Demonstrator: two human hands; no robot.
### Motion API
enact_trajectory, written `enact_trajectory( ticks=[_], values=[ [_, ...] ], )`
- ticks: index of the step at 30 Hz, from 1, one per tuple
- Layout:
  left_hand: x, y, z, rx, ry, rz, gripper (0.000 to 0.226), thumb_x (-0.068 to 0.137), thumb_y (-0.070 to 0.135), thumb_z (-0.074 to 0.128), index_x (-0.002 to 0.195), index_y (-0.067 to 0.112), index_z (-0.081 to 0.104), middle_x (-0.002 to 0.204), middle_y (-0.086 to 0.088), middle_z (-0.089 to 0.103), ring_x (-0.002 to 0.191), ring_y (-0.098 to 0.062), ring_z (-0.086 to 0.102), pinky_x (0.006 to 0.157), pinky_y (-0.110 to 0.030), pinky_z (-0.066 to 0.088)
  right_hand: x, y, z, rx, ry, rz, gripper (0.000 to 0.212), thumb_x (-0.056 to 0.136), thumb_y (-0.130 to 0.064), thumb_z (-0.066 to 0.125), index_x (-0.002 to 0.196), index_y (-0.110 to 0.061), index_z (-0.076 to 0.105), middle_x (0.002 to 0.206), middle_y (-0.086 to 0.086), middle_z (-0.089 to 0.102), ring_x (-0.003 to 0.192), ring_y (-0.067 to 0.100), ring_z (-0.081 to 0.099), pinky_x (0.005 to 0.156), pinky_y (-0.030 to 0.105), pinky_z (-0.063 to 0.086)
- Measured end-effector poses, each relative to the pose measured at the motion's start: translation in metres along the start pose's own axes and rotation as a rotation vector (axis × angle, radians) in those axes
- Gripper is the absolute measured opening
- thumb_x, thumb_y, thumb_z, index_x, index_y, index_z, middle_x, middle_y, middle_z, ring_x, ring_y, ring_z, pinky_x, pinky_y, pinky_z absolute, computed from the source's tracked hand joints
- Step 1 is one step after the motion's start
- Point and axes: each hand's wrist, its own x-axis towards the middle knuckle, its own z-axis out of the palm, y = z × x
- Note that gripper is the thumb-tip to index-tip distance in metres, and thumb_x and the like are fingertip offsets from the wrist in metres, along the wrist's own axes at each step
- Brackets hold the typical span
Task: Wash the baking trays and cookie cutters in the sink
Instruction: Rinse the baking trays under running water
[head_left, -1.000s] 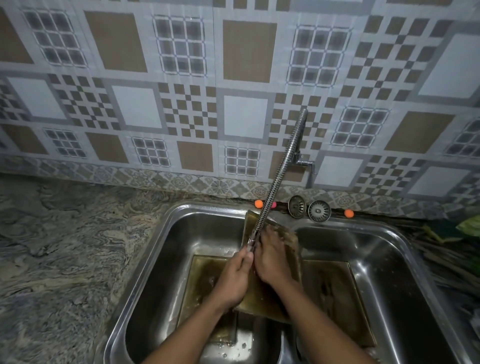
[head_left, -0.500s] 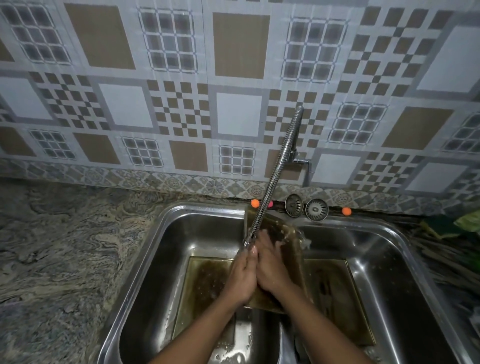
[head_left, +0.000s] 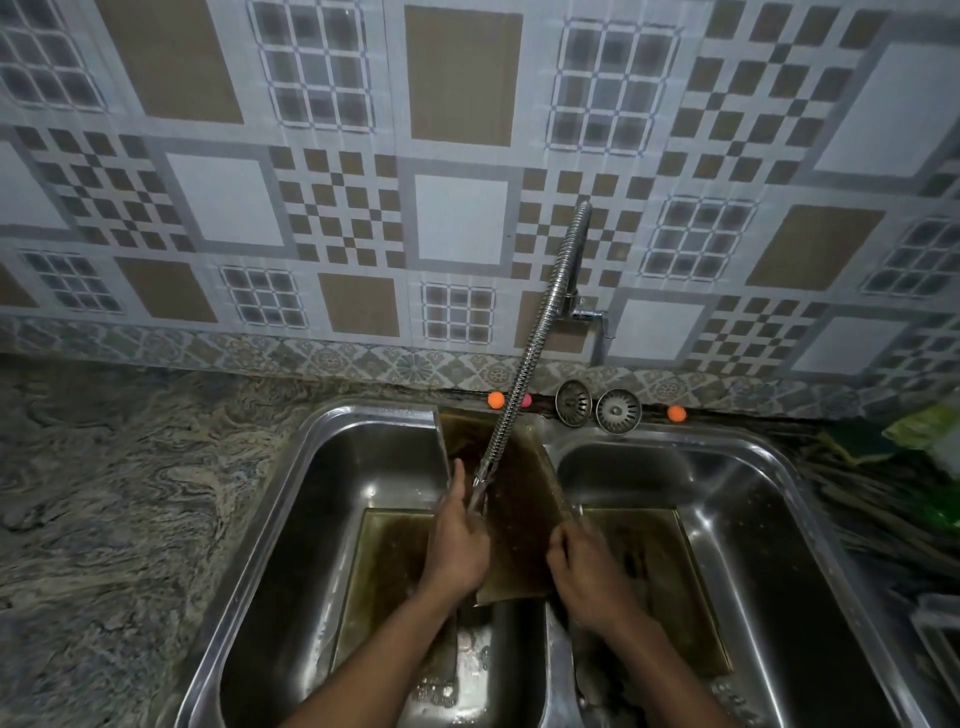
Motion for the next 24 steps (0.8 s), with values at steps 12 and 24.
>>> enact_trajectory(
  ticks=[12,24],
  values=[
    [-0.012,0.011,-0.022,-0.034,-0.227,0.135,0.050,0.096,0.004,0.041,0.144,0.018,0.041,0.137,0.004,0.055,0.130,-0.005,0.048,0.112,-0.022,0.035,0.071,-0.058,0.020,0.161,-0.098,-0.385,0.051,0.095,-0.032,0.036,0.145,-0.022,0.041,0.150,-0.003,0.040,0.141,0.013,0.030,0.118,0.034,0.018],
    [-0.012,0.002,-0.028,-0.075,-0.154,0.050,0.053,0.103,0.009,0.041,0.152,0.025,0.027,0.146,0.014,0.036,0.137,-0.002,0.033,0.098,0.001,0.030,0.047,-0.023,0.039,0.046,-0.074,-0.160,0.062,0.097,-0.060,0.023,0.151,-0.031,0.026,0.157,-0.017,0.012,0.147,0.008,0.003,0.119,0.036,0.007]
  ],
)
